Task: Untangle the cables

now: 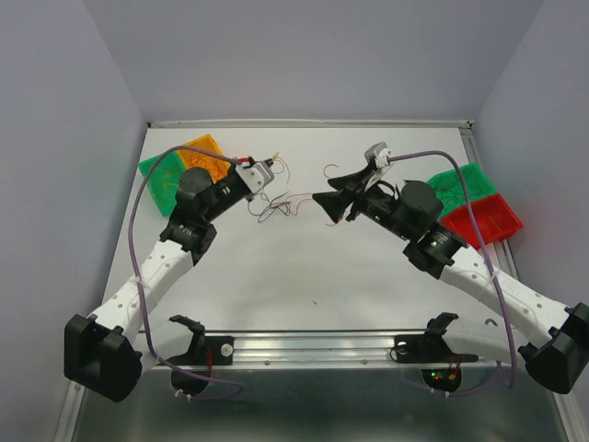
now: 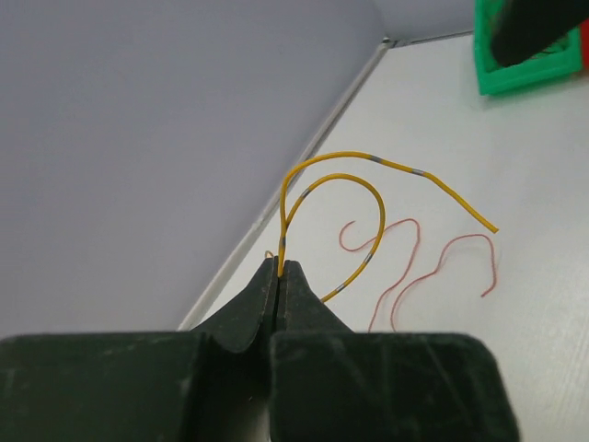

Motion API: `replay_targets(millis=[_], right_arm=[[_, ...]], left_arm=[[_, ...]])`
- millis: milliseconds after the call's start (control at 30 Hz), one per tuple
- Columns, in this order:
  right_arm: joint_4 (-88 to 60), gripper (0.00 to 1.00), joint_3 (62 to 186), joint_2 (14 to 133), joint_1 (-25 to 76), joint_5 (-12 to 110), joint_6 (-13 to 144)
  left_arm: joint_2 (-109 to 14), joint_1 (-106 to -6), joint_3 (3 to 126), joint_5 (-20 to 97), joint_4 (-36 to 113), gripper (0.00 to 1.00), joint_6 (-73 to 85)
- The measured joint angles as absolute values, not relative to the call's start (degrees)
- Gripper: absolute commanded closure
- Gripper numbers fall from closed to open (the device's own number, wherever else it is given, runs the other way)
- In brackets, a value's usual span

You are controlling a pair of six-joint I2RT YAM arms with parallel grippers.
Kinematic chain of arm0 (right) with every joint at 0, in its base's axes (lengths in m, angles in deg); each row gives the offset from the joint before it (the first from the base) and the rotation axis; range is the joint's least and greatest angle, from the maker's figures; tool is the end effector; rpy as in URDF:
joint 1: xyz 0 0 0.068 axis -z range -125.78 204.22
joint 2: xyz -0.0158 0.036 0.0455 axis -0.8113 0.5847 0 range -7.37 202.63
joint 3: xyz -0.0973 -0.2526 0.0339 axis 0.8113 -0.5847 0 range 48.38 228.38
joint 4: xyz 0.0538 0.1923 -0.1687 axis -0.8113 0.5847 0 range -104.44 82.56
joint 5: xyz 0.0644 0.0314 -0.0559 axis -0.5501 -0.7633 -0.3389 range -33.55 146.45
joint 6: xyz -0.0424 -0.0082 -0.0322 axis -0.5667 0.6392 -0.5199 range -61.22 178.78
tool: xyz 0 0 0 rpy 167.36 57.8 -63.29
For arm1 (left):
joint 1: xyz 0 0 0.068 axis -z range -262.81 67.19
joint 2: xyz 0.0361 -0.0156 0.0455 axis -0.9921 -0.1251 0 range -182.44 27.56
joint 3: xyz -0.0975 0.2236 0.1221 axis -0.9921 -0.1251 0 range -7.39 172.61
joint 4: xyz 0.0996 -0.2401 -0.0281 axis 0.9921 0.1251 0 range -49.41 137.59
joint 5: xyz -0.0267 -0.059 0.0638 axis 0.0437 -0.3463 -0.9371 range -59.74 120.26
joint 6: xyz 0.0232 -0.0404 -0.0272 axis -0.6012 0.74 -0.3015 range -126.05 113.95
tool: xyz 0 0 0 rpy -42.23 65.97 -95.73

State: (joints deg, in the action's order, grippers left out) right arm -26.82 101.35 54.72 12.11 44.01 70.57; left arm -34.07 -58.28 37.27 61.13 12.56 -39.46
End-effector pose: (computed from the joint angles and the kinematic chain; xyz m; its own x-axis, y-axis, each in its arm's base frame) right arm 0.1850 0.1775 0.3734 -0.1252 0.1558 -0.9798 -0.8058 0.5602 0.1920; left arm 0.2189 -0.1200 0.3518 0.5943 0.2483 -0.7650 0.5837 0.5212 0.6226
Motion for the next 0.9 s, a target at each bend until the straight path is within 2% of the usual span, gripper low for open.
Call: replay_targets(millis=[133, 500, 700, 900], right_arm=[[-27.7, 0.37, 98.8, 52.1, 12.1, 50.6, 70.6], [-28.6, 0.37, 96.5, 53.5, 12.1, 57.2, 71.2], [-29.1, 0.38, 95.5, 54.6, 12.1, 58.8, 71.6], [-29.3, 0.40, 95.0, 55.3, 12.1, 61.0, 71.7]], left_arm=[[-34.2, -62.5, 43.0, 54.6, 18.1, 1.00, -36.4], [-34.1, -89.5, 44.2, 49.3, 28.1, 1.00, -27.0], [-44.2, -97.6, 48.4, 52.0, 29.5, 1.00, -25.3], [-61.5, -100.6, 56.8, 54.6, 29.8, 1.00, -24.5]])
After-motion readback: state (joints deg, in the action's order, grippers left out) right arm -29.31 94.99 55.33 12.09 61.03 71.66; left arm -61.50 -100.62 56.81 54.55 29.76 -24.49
